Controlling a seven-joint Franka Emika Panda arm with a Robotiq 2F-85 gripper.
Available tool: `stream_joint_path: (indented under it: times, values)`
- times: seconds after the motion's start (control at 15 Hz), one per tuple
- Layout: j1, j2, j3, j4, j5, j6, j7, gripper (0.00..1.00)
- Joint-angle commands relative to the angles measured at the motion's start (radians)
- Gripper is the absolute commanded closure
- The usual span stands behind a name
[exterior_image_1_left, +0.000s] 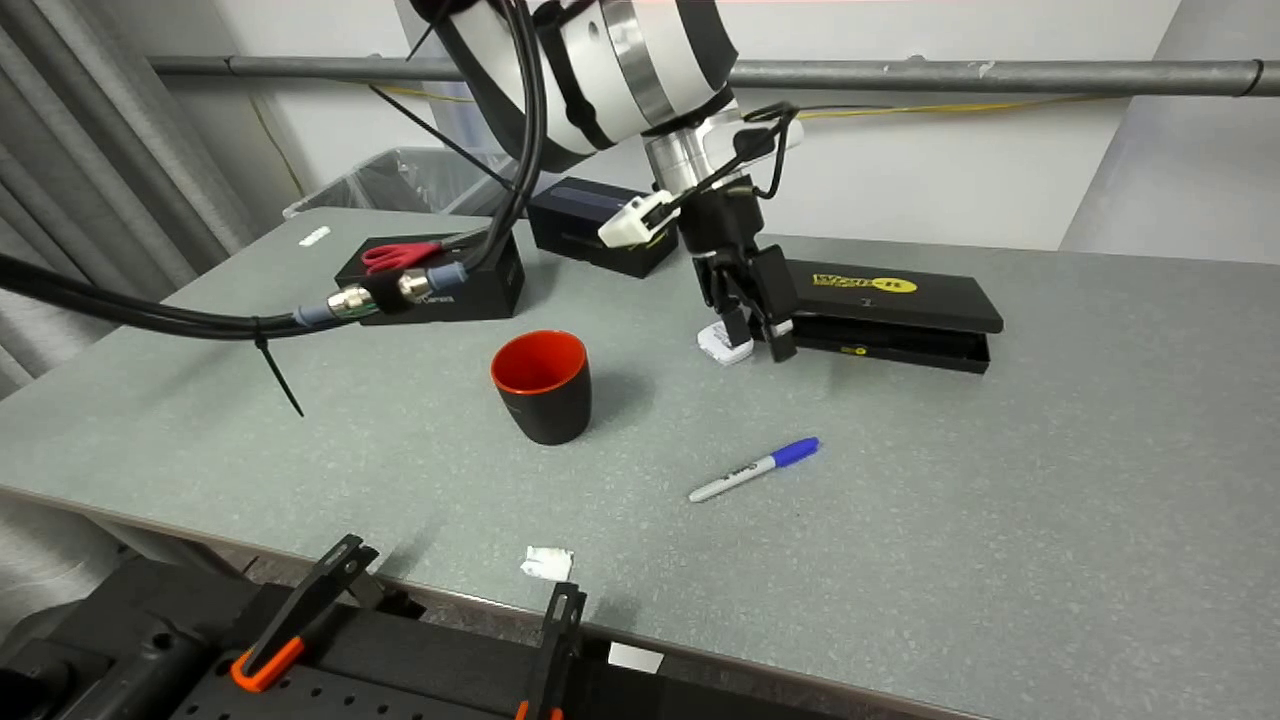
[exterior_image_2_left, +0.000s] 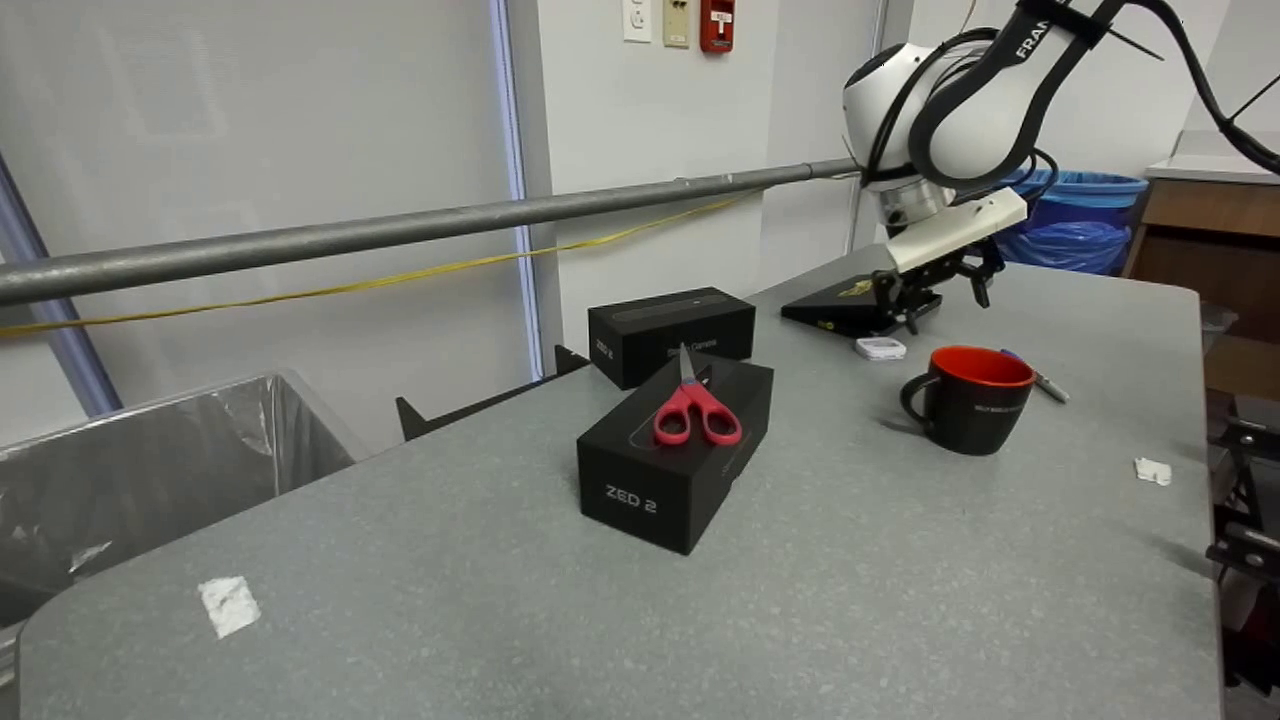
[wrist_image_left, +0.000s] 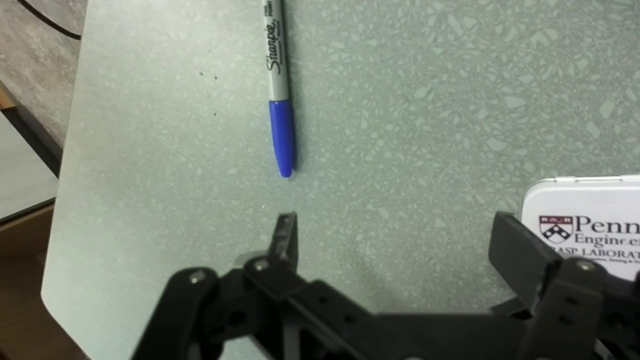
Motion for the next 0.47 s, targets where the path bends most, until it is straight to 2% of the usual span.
stream_joint_path:
  times: [0.0, 0.13, 0.2, 0.4]
  values:
    - [0.014, 0.014, -0.017, 0.033, 0.045, -0.029, -0.029, 0.00]
    - [0.004, 0.008, -0.005, 0.034, 0.064, -0.039, -0.068, 0.00]
    - [0.023, 0.004, -0.026, 0.006, 0.032, 0.003, -0.026, 0.00]
    - [0.023, 0.004, -0.026, 0.007, 0.046, 0.003, -0.043, 0.00]
